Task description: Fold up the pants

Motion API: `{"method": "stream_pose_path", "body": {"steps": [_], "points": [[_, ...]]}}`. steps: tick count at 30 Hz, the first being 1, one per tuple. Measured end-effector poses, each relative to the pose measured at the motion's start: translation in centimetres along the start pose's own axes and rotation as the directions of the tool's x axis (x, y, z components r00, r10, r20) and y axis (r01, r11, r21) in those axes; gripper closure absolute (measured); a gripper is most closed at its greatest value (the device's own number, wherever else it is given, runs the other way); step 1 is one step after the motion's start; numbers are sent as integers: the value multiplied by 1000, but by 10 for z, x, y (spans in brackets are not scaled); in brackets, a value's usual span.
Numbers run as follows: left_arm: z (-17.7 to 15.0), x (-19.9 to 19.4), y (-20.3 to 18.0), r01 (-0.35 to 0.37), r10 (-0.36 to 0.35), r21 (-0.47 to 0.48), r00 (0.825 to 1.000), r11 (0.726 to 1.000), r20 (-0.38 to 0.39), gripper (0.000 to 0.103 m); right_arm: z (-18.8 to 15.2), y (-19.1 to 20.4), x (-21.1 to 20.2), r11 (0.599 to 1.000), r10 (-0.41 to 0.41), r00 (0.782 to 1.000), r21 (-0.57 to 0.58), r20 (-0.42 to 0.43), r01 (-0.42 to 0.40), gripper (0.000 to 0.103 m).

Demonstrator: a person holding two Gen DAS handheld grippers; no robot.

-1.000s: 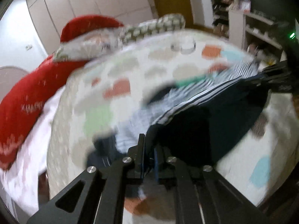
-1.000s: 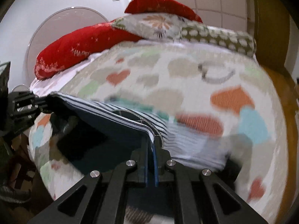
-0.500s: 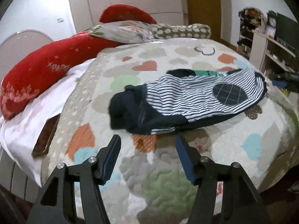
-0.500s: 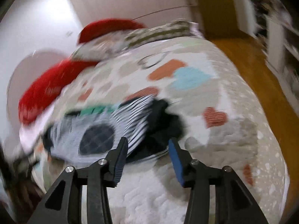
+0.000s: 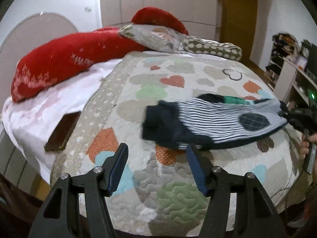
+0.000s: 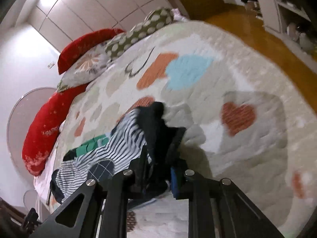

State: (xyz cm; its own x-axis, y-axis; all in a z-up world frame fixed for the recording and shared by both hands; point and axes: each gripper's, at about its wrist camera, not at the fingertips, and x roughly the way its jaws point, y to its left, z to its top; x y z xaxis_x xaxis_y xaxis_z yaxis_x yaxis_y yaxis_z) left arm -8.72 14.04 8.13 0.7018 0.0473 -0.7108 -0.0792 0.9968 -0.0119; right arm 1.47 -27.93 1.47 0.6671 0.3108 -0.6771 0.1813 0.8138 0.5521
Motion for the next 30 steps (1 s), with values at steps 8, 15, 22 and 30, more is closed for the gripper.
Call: {"method": "stream_pose_path", "body": {"steps": [8,15,22,30], "points": [[20,26,-11,39,-40,-28,998,999,-45,43,8,-37,-18,994,-108,993,32,41,107,71],[53,91,-41,105,-109,-42,988,994,-112,43,2,-29,-74,994,-103,967,45,234,95,60],[46,156,-29,13,-48,-128,961,992,-274,40,-10,-6,-45,999,0,995,-36,103,4,60],[79,102,-67,159,-155,3,964,987,-219,31,-19,-48,-60,996,-55,982,84,182,40,51]]}}
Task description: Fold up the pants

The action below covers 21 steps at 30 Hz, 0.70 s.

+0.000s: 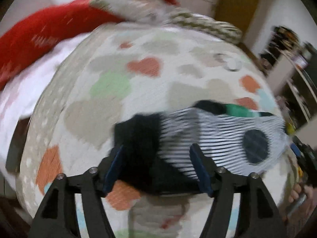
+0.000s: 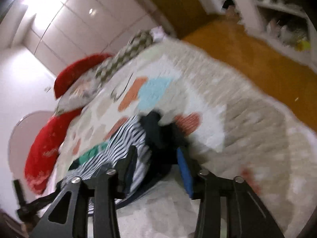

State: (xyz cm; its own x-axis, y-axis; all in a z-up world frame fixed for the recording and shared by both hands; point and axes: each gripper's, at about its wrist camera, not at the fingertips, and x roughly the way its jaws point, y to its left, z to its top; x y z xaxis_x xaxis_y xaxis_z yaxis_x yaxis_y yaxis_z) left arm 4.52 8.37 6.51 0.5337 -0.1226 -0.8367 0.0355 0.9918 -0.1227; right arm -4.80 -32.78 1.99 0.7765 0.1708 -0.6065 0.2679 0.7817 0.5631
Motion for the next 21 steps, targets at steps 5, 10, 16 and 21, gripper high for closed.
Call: {"method": "stream_pose_path", "body": {"steps": [5,10,16,21], "points": [[31,5,-94,144,-141,202,990,969,-31,30,-2,-13,-17,1000,-2,1000,10,23,1,46],[57,43,-205,281,-237,364,958,888,-160,29,-11,-25,-12,993,73,997,90,-25,-70,46],[72,101,-297,381,-268,408,913,830,-308,29,-12,-19,-2,993,98,994,70,-51,-94,43],[78,143,-331,429,-277,377,877,821,-393,29,-11,-14,13,993,114,990,44,-84,-111,43]]}}
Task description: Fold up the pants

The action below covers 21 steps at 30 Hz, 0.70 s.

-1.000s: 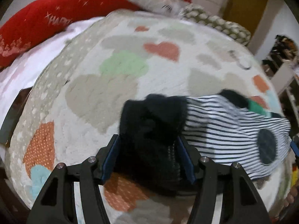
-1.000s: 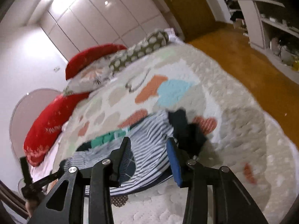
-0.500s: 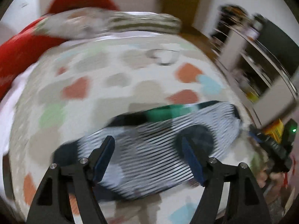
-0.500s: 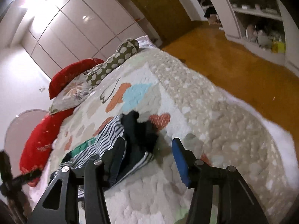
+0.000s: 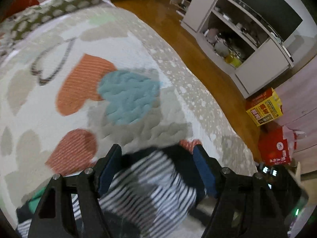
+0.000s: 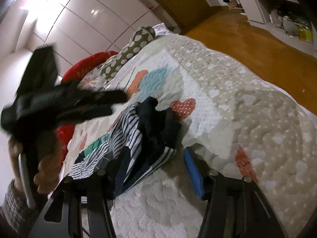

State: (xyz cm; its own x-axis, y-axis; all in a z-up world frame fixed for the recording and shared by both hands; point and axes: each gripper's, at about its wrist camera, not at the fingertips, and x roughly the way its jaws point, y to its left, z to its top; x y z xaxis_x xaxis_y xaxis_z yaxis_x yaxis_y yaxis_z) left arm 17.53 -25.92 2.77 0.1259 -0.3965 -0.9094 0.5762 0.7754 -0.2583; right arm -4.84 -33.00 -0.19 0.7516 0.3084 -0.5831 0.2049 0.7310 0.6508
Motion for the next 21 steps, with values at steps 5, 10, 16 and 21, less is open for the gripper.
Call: {"method": "stream_pose_path", "body": {"steps": [5,10,16,21], "points": [[6,38,-12,35,-31,37,996,999,-89,29,2,3,15,1000,6,1000,-26,-1,-6,43],[-2,37,-28,-67,80,144,993,987,-83,76,5,8,21,998,20,1000,-55,23,-19,75],[-20,-17,-1,-5,2,55,999,998,47,80,8,30,13,992,53,997,-115,47,-48,82],[-49,-71,43,31,-23,-47,985,998,169,80,6,71,12,972,96,995,-218,28,-87,82]]}}
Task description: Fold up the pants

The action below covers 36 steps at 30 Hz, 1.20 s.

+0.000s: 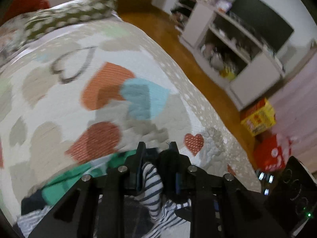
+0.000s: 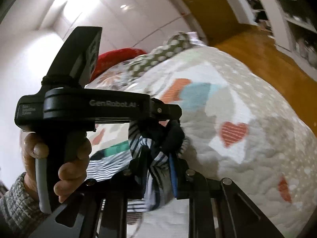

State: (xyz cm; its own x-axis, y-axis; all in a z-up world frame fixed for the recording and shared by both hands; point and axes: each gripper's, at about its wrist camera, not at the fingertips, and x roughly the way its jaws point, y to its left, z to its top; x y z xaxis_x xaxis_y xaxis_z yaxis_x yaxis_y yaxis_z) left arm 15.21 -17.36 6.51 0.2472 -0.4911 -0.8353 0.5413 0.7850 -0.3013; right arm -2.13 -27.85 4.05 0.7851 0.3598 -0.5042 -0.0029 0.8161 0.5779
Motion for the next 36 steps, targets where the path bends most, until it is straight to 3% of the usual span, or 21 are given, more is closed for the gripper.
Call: {"method": "stream_pose_path", "body": {"steps": [4,7,11,13,15,18,23,28,31,34,36], "points": [[-28,-31,40,-29,37,-101,996,994,79,79,-3,47,15,992,49,998,-115,-44,-54,82],[-57,-49,79,-77,98,-207,991,975,96,68,-15,75,36,979,60,992,-190,-108,-80,80],[-98,-79,111,-51,103,-332,984,942,142,60,-40,97,68,965,42,975,-245,-219,-96,74],[-120,-101,119,-69,148,-374,971,925,185,51,-55,105,77,959,58,961,-253,-271,-129,71],[-144,-123,124,-103,214,-423,951,900,222,47,-63,111,77,955,61,955,-262,-290,-141,62],[-178,-146,130,-155,300,-484,924,861,237,46,-63,118,59,949,98,952,-262,-289,-177,60],[-229,-164,138,-203,395,-563,886,801,242,46,-38,122,35,959,20,979,-273,-202,-76,60],[-255,-168,160,-214,425,-617,879,757,217,46,-24,125,64,973,-26,973,-231,-229,-28,60],[-272,-171,180,-174,414,-671,884,721,216,46,-33,126,94,979,-43,954,-202,-296,-19,60],[-284,-166,193,-188,422,-696,889,693,180,46,-46,120,119,978,-103,935,-208,-339,32,60],[-294,-160,203,-193,422,-717,894,670,153,46,-46,117,122,977,-114,936,-207,-333,46,59]]}}
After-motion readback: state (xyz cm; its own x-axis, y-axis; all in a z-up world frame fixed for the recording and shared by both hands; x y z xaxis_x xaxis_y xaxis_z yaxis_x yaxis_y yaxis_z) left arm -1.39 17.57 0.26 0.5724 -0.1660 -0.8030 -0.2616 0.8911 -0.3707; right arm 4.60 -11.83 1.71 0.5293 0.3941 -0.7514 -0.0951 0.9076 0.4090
